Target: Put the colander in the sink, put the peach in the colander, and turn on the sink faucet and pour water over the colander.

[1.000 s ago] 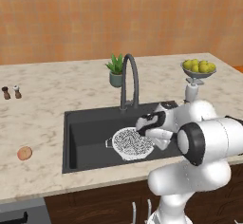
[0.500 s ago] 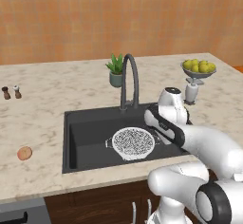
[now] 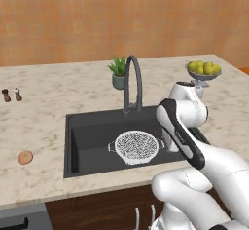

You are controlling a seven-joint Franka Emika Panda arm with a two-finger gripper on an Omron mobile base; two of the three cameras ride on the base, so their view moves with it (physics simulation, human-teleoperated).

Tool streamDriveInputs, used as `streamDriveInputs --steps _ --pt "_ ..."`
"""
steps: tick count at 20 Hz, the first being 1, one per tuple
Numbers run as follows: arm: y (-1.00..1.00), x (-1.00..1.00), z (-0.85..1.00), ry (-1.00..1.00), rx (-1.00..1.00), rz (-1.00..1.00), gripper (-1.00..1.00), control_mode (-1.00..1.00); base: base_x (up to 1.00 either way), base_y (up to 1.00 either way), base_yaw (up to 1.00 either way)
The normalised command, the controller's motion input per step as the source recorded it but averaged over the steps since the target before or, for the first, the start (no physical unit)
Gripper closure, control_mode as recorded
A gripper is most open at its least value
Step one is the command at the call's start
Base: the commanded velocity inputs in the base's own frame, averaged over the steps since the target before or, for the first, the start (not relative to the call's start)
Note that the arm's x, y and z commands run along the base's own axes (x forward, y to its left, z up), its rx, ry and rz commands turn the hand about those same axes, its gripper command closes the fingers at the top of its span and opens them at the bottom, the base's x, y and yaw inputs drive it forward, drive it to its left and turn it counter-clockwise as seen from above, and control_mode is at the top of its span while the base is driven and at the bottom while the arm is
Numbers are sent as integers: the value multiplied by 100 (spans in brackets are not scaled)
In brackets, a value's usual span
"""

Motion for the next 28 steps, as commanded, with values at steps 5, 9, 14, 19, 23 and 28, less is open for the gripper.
streamDriveInputs --steps 5,9,14,19,23,28 --pt "64 -87 5 2 1 -57 -100 -100 0 0 0" --pt "81 -56 3 0 0 -56 -100 -100 0 0 0" --pt "100 -11 11 -3 -2 -40 -100 -100 0 0 0" --pt "100 13 7 -2 -4 -32 -100 -100 0 0 0" --pt "100 32 -2 -5 -3 -28 -100 -100 0 0 0" --pt "100 37 -2 -8 -1 -25 -100 -100 0 0 0"
